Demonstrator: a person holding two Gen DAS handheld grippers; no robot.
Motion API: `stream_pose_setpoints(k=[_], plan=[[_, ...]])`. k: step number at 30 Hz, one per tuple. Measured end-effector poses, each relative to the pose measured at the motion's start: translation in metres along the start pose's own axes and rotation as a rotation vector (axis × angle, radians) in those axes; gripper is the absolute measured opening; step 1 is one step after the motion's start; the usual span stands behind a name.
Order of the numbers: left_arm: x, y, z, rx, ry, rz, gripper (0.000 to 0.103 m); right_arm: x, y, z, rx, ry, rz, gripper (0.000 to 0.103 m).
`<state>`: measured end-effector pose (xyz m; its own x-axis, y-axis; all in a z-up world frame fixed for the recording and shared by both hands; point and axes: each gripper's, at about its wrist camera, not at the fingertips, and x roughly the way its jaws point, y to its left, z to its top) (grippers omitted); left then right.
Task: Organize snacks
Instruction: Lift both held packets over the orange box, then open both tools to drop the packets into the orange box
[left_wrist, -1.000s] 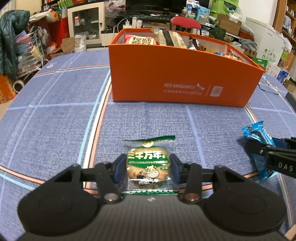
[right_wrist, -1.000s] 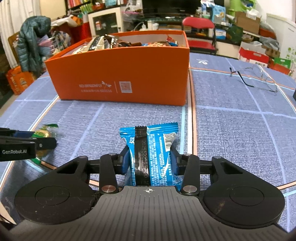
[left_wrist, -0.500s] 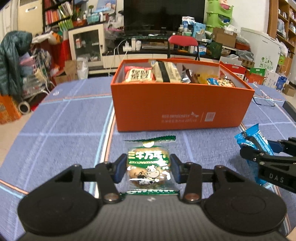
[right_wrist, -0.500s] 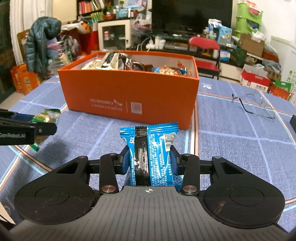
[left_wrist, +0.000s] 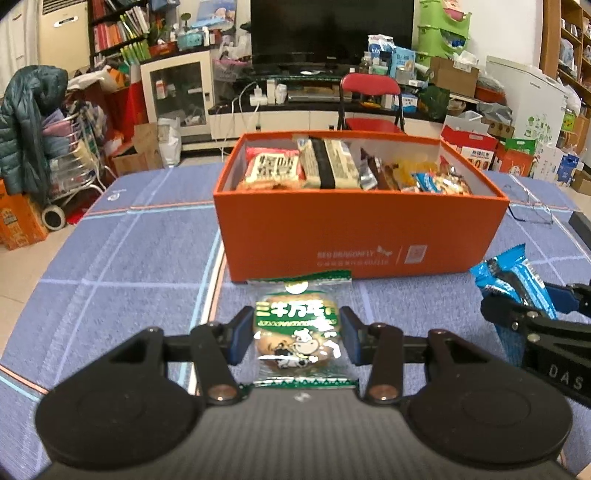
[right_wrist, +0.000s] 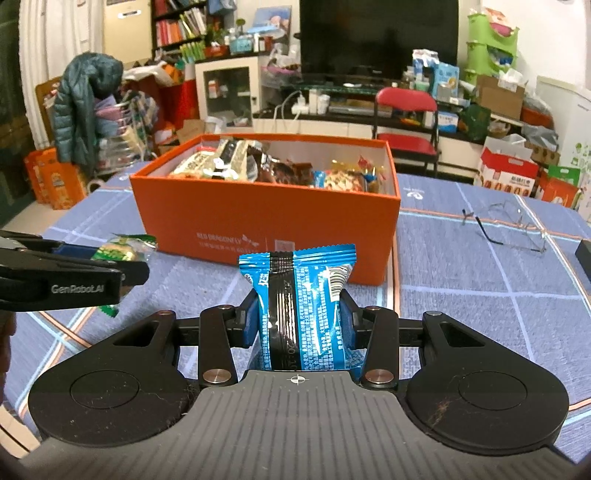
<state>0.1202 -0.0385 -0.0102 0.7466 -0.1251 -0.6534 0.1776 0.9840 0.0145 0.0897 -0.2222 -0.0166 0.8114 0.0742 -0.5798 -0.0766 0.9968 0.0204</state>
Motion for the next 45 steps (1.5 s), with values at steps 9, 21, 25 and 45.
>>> stream_pose_setpoints(k=[9,21,25,45], plan=[[-0.004,0.006,0.002,-0.012,0.006,-0.007,0.046,-0.007,0.000,0.006,0.020,-0.010,-0.005,0.026],[0.008,0.017,0.098,-0.024,-0.088,-0.040,0.046,0.012,-0.037,0.098,0.084,-0.115,-0.009,0.026],[0.049,0.013,0.137,-0.046,-0.063,-0.025,0.046,0.054,-0.048,0.135,0.116,-0.087,0.006,0.026],[-0.029,0.002,0.072,0.058,-0.128,0.021,0.102,-0.048,-0.027,0.067,0.121,-0.243,-0.011,0.092]])
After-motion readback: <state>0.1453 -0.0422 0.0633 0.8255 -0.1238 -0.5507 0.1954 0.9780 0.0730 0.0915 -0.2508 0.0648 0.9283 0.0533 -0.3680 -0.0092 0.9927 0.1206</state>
